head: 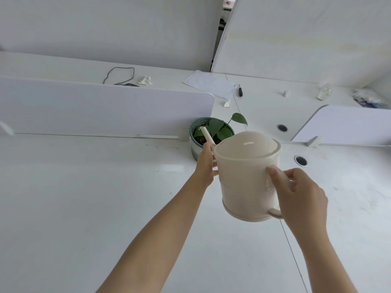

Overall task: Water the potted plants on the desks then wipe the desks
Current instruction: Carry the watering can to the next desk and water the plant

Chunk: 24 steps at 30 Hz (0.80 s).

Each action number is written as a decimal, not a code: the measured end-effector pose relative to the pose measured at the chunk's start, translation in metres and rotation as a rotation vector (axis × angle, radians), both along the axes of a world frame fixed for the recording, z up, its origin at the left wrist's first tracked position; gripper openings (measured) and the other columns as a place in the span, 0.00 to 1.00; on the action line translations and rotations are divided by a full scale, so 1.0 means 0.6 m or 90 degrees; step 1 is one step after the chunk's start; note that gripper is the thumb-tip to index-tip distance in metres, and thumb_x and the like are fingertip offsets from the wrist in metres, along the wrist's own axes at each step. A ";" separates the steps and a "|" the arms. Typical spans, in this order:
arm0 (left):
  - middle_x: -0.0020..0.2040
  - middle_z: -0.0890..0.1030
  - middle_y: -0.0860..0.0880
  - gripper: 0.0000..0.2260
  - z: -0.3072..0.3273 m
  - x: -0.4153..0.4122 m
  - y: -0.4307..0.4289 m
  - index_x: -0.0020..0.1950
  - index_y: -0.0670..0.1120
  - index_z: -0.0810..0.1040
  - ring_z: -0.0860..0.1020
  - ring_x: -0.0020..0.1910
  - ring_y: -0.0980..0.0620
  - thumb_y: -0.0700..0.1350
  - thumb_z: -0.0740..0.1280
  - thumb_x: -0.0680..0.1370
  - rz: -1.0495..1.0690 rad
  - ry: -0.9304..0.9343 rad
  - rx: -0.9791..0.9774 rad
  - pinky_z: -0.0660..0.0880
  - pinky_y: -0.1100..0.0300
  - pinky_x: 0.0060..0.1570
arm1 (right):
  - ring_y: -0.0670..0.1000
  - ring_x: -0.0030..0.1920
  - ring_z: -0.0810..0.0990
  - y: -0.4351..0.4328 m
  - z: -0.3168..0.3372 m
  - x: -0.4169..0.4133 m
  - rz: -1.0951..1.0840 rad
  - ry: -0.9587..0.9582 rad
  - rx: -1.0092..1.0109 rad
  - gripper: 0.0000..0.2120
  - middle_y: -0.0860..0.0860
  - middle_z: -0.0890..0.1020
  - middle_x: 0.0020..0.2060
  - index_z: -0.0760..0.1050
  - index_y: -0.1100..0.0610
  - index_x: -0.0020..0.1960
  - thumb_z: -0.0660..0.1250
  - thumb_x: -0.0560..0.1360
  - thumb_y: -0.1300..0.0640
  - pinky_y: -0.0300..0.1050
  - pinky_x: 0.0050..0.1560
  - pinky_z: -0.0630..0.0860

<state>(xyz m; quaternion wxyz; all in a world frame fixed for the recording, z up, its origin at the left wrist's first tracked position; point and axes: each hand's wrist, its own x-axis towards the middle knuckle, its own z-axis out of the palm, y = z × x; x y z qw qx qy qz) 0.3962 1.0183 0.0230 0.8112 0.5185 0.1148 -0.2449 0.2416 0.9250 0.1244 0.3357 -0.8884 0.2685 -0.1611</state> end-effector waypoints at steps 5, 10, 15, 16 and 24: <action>0.29 0.71 0.52 0.14 -0.003 -0.008 -0.013 0.31 0.50 0.67 0.70 0.26 0.56 0.42 0.55 0.77 -0.027 -0.010 0.018 0.68 0.67 0.24 | 0.42 0.32 0.70 -0.008 -0.003 -0.019 -0.018 -0.007 0.006 0.15 0.46 0.74 0.29 0.72 0.60 0.41 0.61 0.75 0.47 0.36 0.32 0.61; 0.35 0.73 0.52 0.12 0.003 -0.046 -0.044 0.37 0.49 0.67 0.72 0.37 0.53 0.50 0.53 0.79 -0.103 0.017 0.015 0.71 0.60 0.35 | 0.46 0.33 0.71 -0.026 -0.004 -0.060 -0.049 -0.004 0.022 0.14 0.48 0.73 0.28 0.72 0.59 0.39 0.61 0.75 0.48 0.38 0.32 0.61; 0.38 0.74 0.51 0.13 0.018 -0.070 -0.078 0.37 0.49 0.69 0.72 0.38 0.53 0.52 0.53 0.79 -0.160 0.009 0.015 0.72 0.58 0.38 | 0.55 0.40 0.70 -0.040 -0.008 -0.101 -0.085 -0.012 0.044 0.13 0.51 0.73 0.31 0.72 0.58 0.39 0.62 0.75 0.49 0.45 0.38 0.60; 0.38 0.74 0.51 0.14 0.018 -0.074 -0.082 0.38 0.49 0.70 0.73 0.38 0.53 0.53 0.53 0.79 -0.169 0.008 0.014 0.72 0.58 0.38 | 0.55 0.40 0.70 -0.042 -0.010 -0.108 -0.088 -0.011 0.054 0.13 0.52 0.74 0.31 0.72 0.57 0.39 0.62 0.75 0.48 0.46 0.39 0.60; 0.42 0.76 0.47 0.13 -0.011 -0.119 -0.081 0.44 0.48 0.73 0.75 0.40 0.50 0.53 0.53 0.79 -0.201 0.016 0.031 0.74 0.58 0.41 | 0.55 0.43 0.74 -0.056 -0.054 -0.165 -0.112 -0.022 0.123 0.09 0.53 0.78 0.40 0.74 0.57 0.41 0.64 0.74 0.51 0.47 0.45 0.64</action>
